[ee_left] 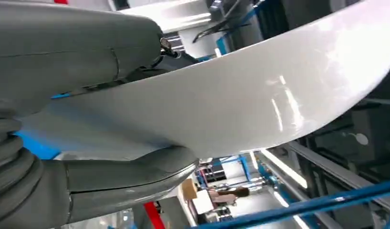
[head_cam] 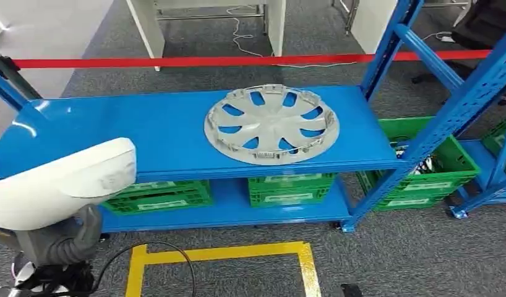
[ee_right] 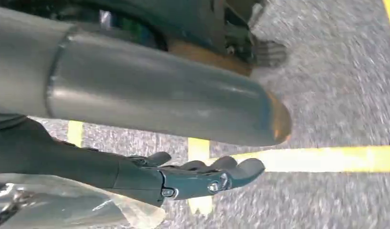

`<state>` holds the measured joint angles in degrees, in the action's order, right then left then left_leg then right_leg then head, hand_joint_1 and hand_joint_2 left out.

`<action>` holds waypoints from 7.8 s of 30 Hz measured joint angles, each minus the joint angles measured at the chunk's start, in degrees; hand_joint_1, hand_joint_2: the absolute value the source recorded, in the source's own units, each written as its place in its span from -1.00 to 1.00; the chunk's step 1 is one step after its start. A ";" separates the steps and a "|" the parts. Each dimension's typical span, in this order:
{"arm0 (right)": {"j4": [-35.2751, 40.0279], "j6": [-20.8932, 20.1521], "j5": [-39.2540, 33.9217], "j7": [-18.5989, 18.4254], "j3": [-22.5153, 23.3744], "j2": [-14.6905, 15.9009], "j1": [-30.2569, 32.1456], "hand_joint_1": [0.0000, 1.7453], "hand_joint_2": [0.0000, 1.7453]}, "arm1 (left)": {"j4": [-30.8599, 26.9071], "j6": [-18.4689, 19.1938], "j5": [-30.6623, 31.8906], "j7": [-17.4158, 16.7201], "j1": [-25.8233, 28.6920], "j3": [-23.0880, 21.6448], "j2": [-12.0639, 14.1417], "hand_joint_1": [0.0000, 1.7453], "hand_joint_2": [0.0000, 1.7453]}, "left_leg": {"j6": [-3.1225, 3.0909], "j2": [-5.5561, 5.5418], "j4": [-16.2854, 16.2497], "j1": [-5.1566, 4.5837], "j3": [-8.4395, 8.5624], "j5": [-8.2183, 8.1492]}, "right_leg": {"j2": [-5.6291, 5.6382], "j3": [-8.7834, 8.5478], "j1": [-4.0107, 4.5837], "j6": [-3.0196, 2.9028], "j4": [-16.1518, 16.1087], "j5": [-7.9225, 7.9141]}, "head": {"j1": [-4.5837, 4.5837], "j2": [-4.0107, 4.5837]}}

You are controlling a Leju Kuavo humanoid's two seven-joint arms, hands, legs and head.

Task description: Take the parts from the cabinet and place them on the table.

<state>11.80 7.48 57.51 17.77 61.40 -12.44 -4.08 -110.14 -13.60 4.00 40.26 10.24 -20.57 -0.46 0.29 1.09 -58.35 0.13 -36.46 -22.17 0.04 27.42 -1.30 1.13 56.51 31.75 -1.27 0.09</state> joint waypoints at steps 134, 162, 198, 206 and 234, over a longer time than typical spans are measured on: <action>0.15 -14.06 0.94 3.10 3.47 0.52 0.90 -1.00 -1.00 | 0.07 2.21 -1.01 -0.02 3.06 5.03 -0.50 1.00 1.00 | -0.12 2.71 0.05 -0.68 3.58 -4.84 | -5.40 1.79 0.88 -0.45 1.09 -0.72 | 1.51 0.00; 0.15 -13.44 2.34 6.27 2.51 -0.26 0.95 -1.00 -1.00 | -2.08 3.30 -0.18 0.00 7.45 6.78 -1.38 1.00 1.00 | 0.95 -0.24 -5.83 0.31 1.15 -5.55 | -4.39 2.45 0.44 -1.42 1.43 -1.28 | 1.38 0.00; 0.33 -14.80 2.97 5.75 2.53 -0.81 2.84 -1.00 -1.00 | -1.81 0.81 1.81 0.00 7.97 7.08 -2.49 1.00 1.00 | -0.98 1.42 -0.48 -0.81 3.03 -5.18 | -7.35 0.95 1.02 0.35 1.10 -0.21 | 0.88 0.00; 0.37 -14.69 3.26 5.86 2.53 -0.46 3.18 -1.00 -1.00 | -1.77 1.11 1.86 0.00 7.83 7.10 -2.62 1.00 1.00 | -2.30 -4.08 0.32 -0.27 3.83 -4.75 | -0.06 10.63 0.71 0.84 16.50 3.70 | 0.17 0.00; 0.39 -15.15 4.26 5.46 2.51 0.11 2.99 -1.00 -1.00 | -1.75 0.96 2.10 0.00 7.54 7.47 -2.16 1.00 1.00 | -1.97 -2.23 0.76 0.07 4.12 -4.79 | -0.25 10.72 0.50 1.29 17.94 6.46 | 0.00 0.00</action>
<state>12.20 -7.67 61.77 23.23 63.91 -12.33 -1.09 -111.89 -12.63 6.10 40.26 17.78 -13.09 -2.62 -1.68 -1.14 -57.60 0.20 -32.34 -26.95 -0.21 38.13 -0.80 2.42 74.45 38.21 -1.27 0.09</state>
